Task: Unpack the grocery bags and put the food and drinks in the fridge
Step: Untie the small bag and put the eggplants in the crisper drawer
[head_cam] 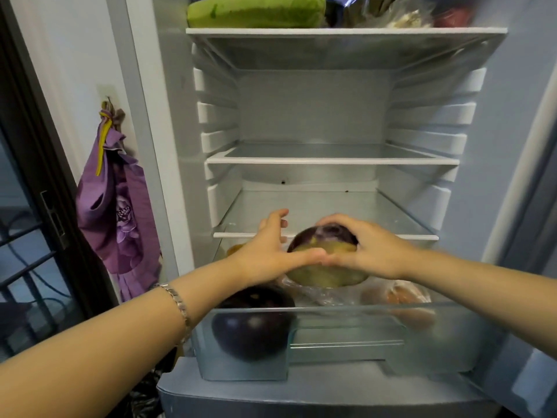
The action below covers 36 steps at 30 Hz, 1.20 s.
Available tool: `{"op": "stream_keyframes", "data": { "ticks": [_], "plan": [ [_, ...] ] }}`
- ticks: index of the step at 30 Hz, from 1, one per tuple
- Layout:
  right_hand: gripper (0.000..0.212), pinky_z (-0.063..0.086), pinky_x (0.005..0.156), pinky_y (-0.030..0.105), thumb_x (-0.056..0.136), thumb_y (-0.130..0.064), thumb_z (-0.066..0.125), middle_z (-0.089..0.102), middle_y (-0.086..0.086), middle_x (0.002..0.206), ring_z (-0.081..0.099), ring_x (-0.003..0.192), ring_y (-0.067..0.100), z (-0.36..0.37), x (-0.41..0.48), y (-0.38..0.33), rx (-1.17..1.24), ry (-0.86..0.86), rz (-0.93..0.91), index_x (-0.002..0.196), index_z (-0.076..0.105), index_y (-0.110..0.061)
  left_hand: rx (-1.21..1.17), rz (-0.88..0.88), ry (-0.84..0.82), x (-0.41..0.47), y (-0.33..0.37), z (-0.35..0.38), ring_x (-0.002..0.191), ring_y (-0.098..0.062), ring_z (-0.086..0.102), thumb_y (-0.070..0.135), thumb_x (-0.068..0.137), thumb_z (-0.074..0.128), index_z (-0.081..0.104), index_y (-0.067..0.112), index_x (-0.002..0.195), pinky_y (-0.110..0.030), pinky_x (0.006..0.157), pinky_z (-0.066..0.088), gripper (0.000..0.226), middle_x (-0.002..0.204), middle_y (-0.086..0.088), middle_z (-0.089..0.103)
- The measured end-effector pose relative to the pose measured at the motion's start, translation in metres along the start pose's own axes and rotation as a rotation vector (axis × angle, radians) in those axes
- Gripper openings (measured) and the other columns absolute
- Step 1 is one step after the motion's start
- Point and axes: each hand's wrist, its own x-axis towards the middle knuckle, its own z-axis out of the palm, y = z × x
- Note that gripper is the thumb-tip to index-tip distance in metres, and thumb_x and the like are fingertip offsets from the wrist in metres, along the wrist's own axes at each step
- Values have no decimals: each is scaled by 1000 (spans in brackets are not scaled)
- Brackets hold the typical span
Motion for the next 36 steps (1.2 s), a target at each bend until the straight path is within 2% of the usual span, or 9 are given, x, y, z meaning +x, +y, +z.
{"op": "stream_keyframes", "data": {
  "ticks": [3,5,9,12,21,25,29,32,36],
  "plan": [
    [44,55,77,40,79,-31,73,62,8,111,63,95,27,4,8,5,340,16,456,116,55,-16,388,10,-165,-4,-20,-7,133,-18,35,56,78,64,29,32,144,-29,112,29,78,148,0,21],
    [47,56,73,41,78,-33,72,62,13,112,63,95,32,12,12,7,239,-102,573,118,54,-14,469,-46,-346,-8,-31,-6,132,-15,36,48,83,65,32,31,144,-28,112,28,72,145,4,32],
    [63,46,93,30,77,-43,70,59,9,127,57,111,26,43,22,9,-193,-259,501,130,52,-13,374,-130,-347,-12,-40,-3,122,-13,48,33,86,65,49,25,134,-19,99,35,51,132,8,51],
    [45,47,86,28,85,-37,60,62,10,121,60,106,26,67,24,8,-338,-285,472,121,56,-11,343,-139,-309,-11,-50,-5,111,-14,54,29,88,62,60,25,121,-26,98,41,34,122,5,59],
    [46,40,96,29,96,-36,43,55,12,131,52,117,28,58,17,-1,-242,-436,430,129,49,-5,392,-126,-241,-7,-51,-3,104,-14,57,31,89,60,63,23,116,-27,93,45,29,116,3,63],
    [63,39,96,30,95,-53,36,51,15,136,50,122,30,42,-1,-4,-283,-379,457,134,45,-4,474,-84,-153,-12,-43,-3,95,-15,61,34,92,55,67,21,105,-30,87,49,22,106,1,67],
    [77,43,99,34,85,-71,28,48,7,139,49,123,26,49,-29,-4,-330,-81,295,140,37,-19,763,169,181,-31,-29,9,78,-17,61,51,94,34,62,21,85,-28,68,46,42,84,3,66],
    [76,45,92,32,79,-77,18,56,-4,124,55,112,19,58,-51,-1,-558,97,79,126,50,-28,889,383,220,-41,-25,32,72,-15,61,51,87,29,55,26,71,-27,67,42,40,74,6,63],
    [57,55,73,31,79,-64,44,69,1,93,66,85,21,61,-55,34,-760,152,-296,92,70,-16,992,512,282,-33,-42,43,86,-22,69,45,85,38,73,15,84,-36,80,53,46,91,-6,74]
  ]
}}
